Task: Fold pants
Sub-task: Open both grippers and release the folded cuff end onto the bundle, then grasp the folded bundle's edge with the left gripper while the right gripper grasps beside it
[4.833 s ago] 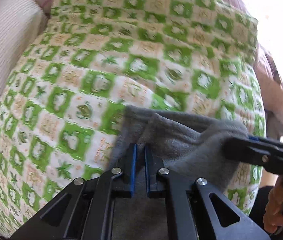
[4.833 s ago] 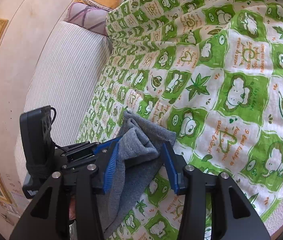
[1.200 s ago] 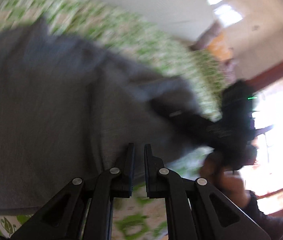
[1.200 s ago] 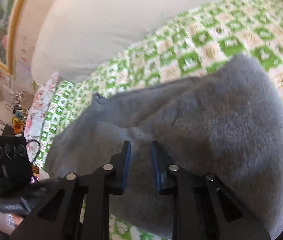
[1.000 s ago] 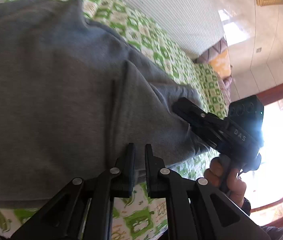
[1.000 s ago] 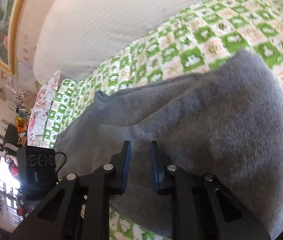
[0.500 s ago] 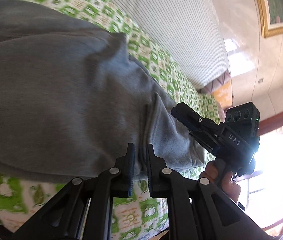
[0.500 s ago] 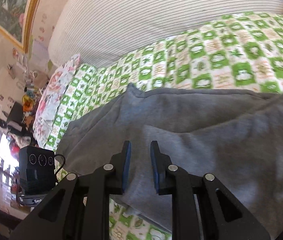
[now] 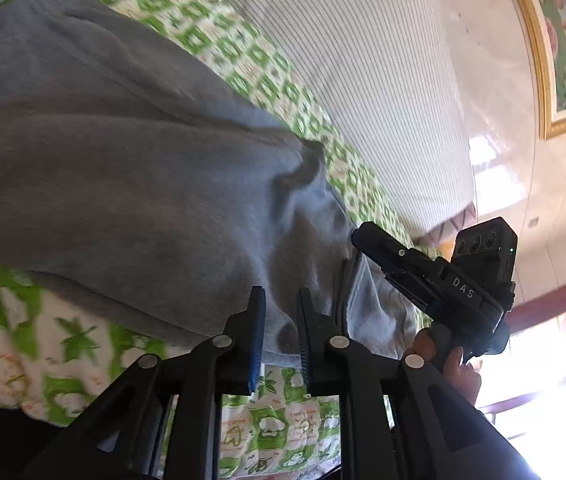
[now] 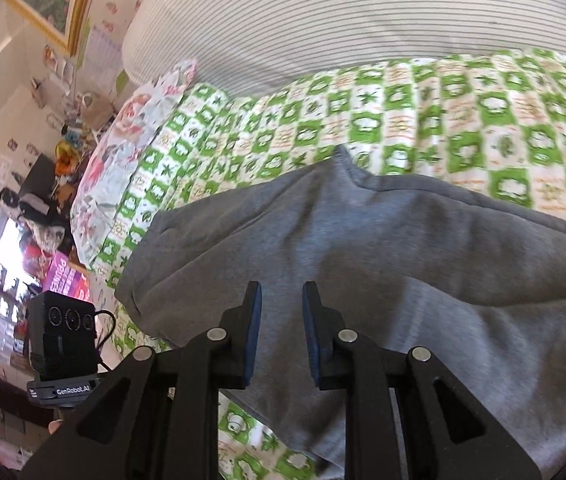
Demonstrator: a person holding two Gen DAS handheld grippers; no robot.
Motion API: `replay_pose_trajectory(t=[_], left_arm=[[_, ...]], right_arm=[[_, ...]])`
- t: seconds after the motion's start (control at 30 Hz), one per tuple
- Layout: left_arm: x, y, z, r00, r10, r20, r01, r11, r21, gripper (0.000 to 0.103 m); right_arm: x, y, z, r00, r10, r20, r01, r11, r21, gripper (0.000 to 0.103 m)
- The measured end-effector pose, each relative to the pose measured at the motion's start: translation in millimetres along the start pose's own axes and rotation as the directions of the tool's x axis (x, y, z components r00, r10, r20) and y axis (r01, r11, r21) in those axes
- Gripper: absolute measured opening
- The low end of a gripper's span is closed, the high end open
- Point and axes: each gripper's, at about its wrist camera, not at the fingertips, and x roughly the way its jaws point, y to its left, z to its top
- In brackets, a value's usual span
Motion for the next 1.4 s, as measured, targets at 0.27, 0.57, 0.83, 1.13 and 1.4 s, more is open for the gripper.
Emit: replay_pose_trajectory(t=[0.27,0.57,0.83,1.13,1.4], left_arm=[[-38.2,13.2,-11.4,0.987,0.089,0.131,-0.079,0.994,-0.081,0.051],[-69.2,45.5,-15.1,0.965,0.145,0.219,-0.095,0.971,-0.221,0.051],[-84.6,77.6,-17.4,0.95,0.184,0.252,-0.097,0.942,-0.321,0.054],[-93.8,93.3,-16.3,0.945,0.183,0.271,-0.074,0.927,-0.369,0.056],[-94.3,99.4,-10.5,0.937,0.199,0.286,-0.074,0.915,-0.396,0.057]], right_arm=[[28.5,33.2,16.0,0.998,-0.024,-0.066,0.015,0.992,-0.124,0.055],[60.0,79.8,43.2,0.993,-0.022,-0.116,-0.011,0.96,-0.278,0.056],[90.6,110.2,57.9,0.988,-0.019,-0.155,-0.039,0.933,-0.358,0.057],[128.3,137.5,69.3,0.98,-0.003,-0.2,-0.083,0.905,-0.416,0.058],[170.6,163.5,81.5,0.958,-0.005,-0.286,-0.154,0.832,-0.533,0.061]])
